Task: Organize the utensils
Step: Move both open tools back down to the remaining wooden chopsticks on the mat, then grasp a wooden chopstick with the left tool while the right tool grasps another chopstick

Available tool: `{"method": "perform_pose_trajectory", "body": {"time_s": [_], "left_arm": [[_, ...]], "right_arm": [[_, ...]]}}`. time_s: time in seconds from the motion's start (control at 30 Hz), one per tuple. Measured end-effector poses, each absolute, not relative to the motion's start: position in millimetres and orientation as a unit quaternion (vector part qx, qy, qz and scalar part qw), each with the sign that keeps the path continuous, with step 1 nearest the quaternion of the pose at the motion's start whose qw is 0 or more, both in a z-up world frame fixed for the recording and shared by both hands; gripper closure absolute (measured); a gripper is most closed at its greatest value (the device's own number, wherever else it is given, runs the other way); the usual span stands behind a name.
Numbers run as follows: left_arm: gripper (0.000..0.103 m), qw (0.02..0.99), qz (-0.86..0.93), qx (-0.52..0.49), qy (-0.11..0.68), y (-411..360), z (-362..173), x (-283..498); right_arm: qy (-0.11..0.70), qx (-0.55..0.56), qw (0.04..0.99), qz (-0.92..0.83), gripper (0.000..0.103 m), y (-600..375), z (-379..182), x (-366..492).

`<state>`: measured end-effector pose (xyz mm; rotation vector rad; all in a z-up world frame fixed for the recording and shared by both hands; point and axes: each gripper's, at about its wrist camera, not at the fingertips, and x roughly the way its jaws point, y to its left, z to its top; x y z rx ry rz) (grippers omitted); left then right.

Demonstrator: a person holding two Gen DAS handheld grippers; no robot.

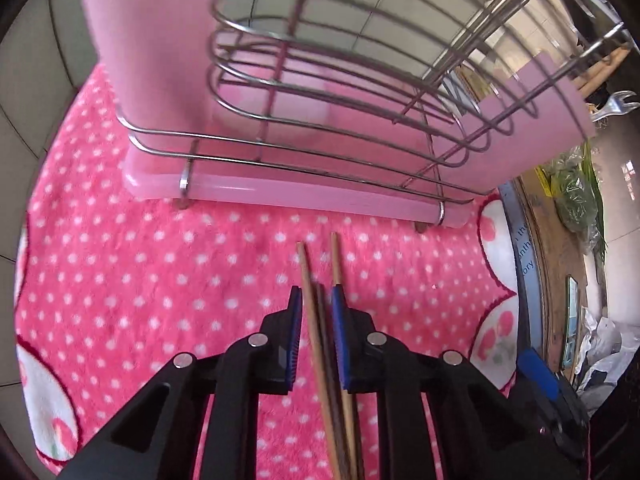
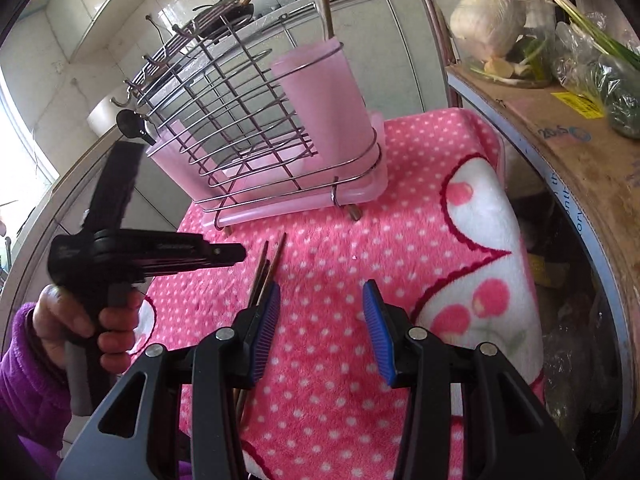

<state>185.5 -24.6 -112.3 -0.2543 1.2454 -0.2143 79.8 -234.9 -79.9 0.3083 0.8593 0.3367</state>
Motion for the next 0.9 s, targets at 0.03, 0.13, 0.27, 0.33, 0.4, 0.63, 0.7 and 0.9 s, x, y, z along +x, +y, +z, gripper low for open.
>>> {"method": "perform_pose_trajectory", "body": {"time_s": [0.03,0.13,0.27,0.33,0.4,0.63,0.7,0.9], "left_arm": [[0.089,0.799,-0.090,-0.113,0.584,-27.4,-116.4,189.1],[0.089,0.797,-0.075,-0.098,0.591,-33.8,-126.4,195.9],[0.089,0.798,-0.065,-0.088,0.593,-40.6,-137.1,201.8],[0.093,0.803,-0.065,-0.078,0.587,-45.0,-137.3,203.7],[0.098,0.803,-0.067,-0.079,0.586,-45.2,-136.9,204.0],[0.099,0.810,-0.095,-0.079,0.574,-19.1,-107.6,186.6],[0.099,0.810,-0.089,-0.081,0.574,-3.8,-103.1,181.9],[0.098,0.812,-0.070,-0.104,0.570,40.2,-103.8,175.0]], "right_arm": [[0.414,0.149,0.883,0.164,0.059,-235.0,-80.6,79.9],[0.419,0.154,0.878,0.172,0.059,-233.6,-82.4,81.6],[0.427,0.150,0.874,0.179,0.059,-228.2,-85.6,83.8],[0.432,0.149,0.870,0.184,0.059,-224.8,-87.4,86.0],[0.438,0.148,0.866,0.189,0.059,-220.6,-88.7,88.5],[0.476,0.157,0.838,0.215,0.060,-196.7,-97.7,112.8],[0.489,0.160,0.829,0.218,0.066,-186.6,-100.7,123.0],[0.528,0.147,0.810,0.210,0.077,-152.3,-111.9,153.6]]}}
